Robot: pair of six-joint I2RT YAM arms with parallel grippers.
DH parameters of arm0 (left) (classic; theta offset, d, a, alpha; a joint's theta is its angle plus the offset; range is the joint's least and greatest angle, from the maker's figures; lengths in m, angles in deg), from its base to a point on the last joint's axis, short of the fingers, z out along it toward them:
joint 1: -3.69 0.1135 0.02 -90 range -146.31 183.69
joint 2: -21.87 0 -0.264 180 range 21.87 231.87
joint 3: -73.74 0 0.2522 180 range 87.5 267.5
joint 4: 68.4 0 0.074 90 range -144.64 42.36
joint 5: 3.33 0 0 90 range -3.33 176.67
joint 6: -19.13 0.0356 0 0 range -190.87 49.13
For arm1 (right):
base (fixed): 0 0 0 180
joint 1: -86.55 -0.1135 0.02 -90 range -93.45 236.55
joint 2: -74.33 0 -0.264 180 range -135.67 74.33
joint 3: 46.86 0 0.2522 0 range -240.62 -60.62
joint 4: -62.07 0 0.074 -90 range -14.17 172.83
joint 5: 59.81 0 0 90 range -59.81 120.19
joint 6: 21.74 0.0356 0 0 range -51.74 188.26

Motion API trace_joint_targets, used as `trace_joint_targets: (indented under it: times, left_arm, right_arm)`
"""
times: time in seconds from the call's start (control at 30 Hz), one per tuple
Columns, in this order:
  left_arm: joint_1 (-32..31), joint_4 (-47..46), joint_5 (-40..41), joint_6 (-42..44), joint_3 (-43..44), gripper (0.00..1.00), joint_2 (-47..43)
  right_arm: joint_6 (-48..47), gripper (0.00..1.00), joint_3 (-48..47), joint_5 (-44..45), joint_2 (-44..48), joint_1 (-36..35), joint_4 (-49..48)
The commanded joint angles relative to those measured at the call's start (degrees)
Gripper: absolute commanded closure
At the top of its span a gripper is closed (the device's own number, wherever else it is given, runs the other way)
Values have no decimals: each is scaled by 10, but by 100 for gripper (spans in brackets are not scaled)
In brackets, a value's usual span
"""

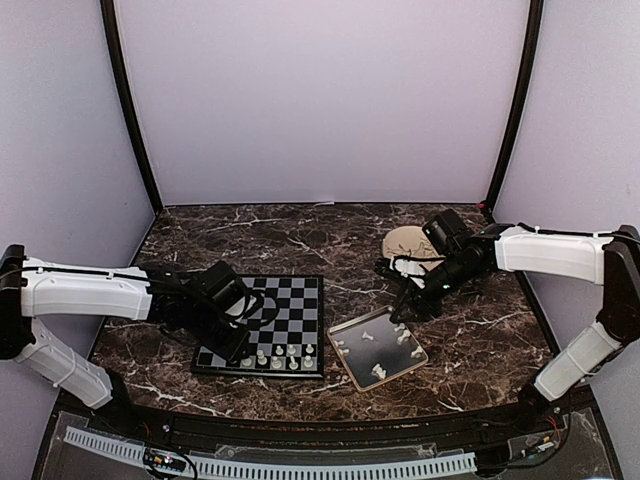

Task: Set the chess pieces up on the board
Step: Place the queen at d1, then adjust the knight in the storage box.

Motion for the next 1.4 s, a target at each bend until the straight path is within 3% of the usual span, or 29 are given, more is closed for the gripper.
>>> trace_joint_targets:
  times: [0.0, 0.2, 0.67, 0.83, 1.03, 1.2, 1.37]
  left_arm:
    - [-2, -8, 0, 8, -6, 85, 6]
    - [-2, 3, 5, 8, -3, 73, 4]
    - [-2, 41, 58, 42, 74, 61, -53]
    - [-2, -23, 59, 67, 102, 60, -47]
    - [-2, -154, 3, 83, 94, 60, -23]
    - [-2, -184, -31, 98, 89, 60, 1]
    - [-2, -196, -53, 110, 72, 60, -3]
  right_arm:
    - [-4, 54, -9, -8, -3, 4, 1]
    - [-5, 54, -5, -7, 1, 3, 1]
    - [-58, 57, -16, -6, -13, 1, 33]
    - [-78, 60, -30, 40, -33, -26, 38]
    - [-44, 64, -44, 128, -87, -68, -9]
    - [-33, 64, -62, 127, -131, -80, -18]
    - [-84, 63, -41, 96, -105, -87, 12]
